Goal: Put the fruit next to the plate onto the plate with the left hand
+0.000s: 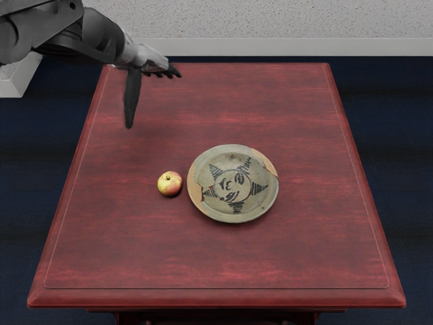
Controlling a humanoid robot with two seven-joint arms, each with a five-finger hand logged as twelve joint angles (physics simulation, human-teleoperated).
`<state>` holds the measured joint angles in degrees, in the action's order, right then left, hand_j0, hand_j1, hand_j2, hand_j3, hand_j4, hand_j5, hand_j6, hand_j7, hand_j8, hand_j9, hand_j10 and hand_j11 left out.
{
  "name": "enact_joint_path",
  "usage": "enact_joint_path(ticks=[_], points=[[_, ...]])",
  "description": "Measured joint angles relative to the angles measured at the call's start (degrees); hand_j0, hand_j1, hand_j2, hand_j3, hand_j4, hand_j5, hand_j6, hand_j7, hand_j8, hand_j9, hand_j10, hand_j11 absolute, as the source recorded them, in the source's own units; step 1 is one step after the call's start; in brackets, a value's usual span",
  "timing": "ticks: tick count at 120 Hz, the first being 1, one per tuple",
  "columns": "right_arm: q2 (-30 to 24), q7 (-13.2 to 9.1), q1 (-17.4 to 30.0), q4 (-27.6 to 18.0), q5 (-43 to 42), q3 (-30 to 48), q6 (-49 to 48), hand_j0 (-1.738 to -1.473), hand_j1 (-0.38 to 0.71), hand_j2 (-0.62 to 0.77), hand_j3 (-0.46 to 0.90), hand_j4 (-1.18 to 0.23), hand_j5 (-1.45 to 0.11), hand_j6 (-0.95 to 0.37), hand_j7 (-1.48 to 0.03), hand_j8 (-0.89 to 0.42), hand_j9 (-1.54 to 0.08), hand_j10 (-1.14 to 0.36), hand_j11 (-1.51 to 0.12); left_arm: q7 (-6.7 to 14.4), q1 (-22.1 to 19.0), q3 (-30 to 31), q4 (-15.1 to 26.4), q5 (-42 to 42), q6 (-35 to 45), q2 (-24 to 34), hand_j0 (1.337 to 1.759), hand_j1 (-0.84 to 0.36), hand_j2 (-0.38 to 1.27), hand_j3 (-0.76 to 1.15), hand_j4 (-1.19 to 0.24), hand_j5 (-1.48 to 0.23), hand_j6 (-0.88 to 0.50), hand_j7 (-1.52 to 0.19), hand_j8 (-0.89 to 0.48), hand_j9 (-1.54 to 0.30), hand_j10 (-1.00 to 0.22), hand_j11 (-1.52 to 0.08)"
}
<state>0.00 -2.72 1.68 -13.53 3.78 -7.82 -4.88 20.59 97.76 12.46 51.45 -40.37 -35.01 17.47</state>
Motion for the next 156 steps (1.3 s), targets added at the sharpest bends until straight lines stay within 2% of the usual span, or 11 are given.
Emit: enact_joint_path(ticks=[15,24,36,69,73,89,104,117,133,146,156], points=[[0.0,0.0,0.0,0.0,0.0,0.0,0.01,-1.658,-0.33,0.0,0.0,-0.01,-0.02,-0.01,-0.02,-0.01,-0.02,-0.01,-0.02,-0.25,5.69,15.47,0.3,11.18,0.01,-2.09,1.658,0.35,0.0,0.0,0.0,0.0,0.0,0.0,0.0,0.0,0.0,0.0],[0.0,0.0,-0.01,0.0,0.0,0.0,0.02,-1.658,-0.33,0.0,0.0,-0.01,-0.02,-0.01,-0.02,-0.01,-0.02,-0.01,-0.02,-1.0,8.31,23.79,0.32,17.59,0.0,-6.33,1.658,0.34,0.0,0.0,-0.01,-0.01,-0.01,-0.01,-0.01,-0.01,-0.01,-0.01],[0.0,0.0,0.0,0.0,0.0,0.0,0.01,-1.658,-0.33,0.0,0.0,-0.01,-0.02,-0.01,-0.02,-0.01,-0.02,-0.01,-0.02,-1.68,9.28,29.56,0.41,22.2,0.01,-8.14,1.658,0.34,0.0,0.0,-0.01,-0.01,-0.01,-0.01,-0.01,-0.01,0.0,-0.01],[0.0,0.0,-0.01,0.0,0.0,0.0,-0.01,-1.658,-0.33,0.0,0.0,-0.01,-0.02,-0.01,-0.02,-0.01,-0.02,-0.01,-0.02,-1.88,7.71,29.1,1.64,24.54,0.01,-7.67,1.658,0.35,0.0,0.0,0.0,0.0,0.0,0.0,0.0,0.0,0.0,0.0],[0.0,0.0,-0.01,0.0,0.0,0.0,0.0,-1.658,-0.33,0.0,0.0,-0.01,-0.02,-0.01,-0.02,-0.01,-0.02,-0.01,-0.02,-1.9,7.75,29.08,3.04,24.56,0.86,-7.26,1.658,0.35,0.0,0.0,0.0,0.0,0.0,0.0,0.0,0.0,0.0,0.0],[0.0,0.0,0.0,0.0,0.0,0.0,0.01,-1.658,-0.33,0.0,0.0,-0.01,-0.02,-0.01,-0.02,-0.01,-0.02,-0.01,-0.02,-1.7,10.06,29.53,13.92,24.63,11.34,-2.95,1.658,0.35,0.0,0.0,0.0,0.0,0.0,0.0,0.0,0.0,0.0,0.0],[0.0,0.0,0.0,0.0,0.01,0.0,0.01,-1.658,-0.33,0.0,0.0,-0.01,-0.02,-0.01,-0.02,-0.01,-0.02,-0.01,-0.02,-1.53,9.54,29.24,23.66,26.95,26.14,-1.46,1.658,0.35,0.0,0.0,0.0,0.0,0.0,0.0,0.0,0.0,0.0,0.0],[0.0,0.0,0.0,0.0,0.01,0.0,0.01,-1.658,-0.33,0.0,0.0,-0.01,-0.02,-0.01,-0.02,-0.01,-0.02,-0.01,-0.02,-1.41,7.8,29.31,27.66,30.33,37.4,-3.82,1.658,0.35,0.0,0.0,0.0,0.0,0.0,0.0,0.0,0.0,0.0,0.0],[0.0,0.0,-0.01,0.0,0.0,0.0,0.01,-1.658,-0.33,0.0,0.0,-0.01,-0.02,-0.01,-0.02,-0.01,-0.02,-0.01,-0.02,1.83,7.53,29.83,30.62,38.89,48.51,-4.29,1.658,0.35,0.0,0.0,0.0,0.0,0.0,0.0,0.0,0.0,0.0,0.0],[0.0,0.0,-0.01,0.0,0.0,0.0,0.01,-1.658,-0.33,0.0,0.0,-0.01,-0.02,-0.01,-0.02,-0.01,-0.02,-0.01,-0.02,2.85,7.78,30.92,34.07,42.03,56.16,-4.69,1.658,0.35,0.0,0.0,0.0,0.0,0.0,0.0,0.0,0.0,0.0,0.0],[0.0,0.0,-0.01,0.0,0.0,0.0,0.01,-1.658,-0.33,0.0,0.0,-0.01,-0.02,-0.01,-0.02,-0.01,-0.02,-0.01,-0.02,3.16,7.56,31.53,36.53,42.88,63.56,-8.49,1.658,0.35,0.0,0.0,0.0,0.0,0.0,0.0,0.0,0.0,0.0,0.0]])
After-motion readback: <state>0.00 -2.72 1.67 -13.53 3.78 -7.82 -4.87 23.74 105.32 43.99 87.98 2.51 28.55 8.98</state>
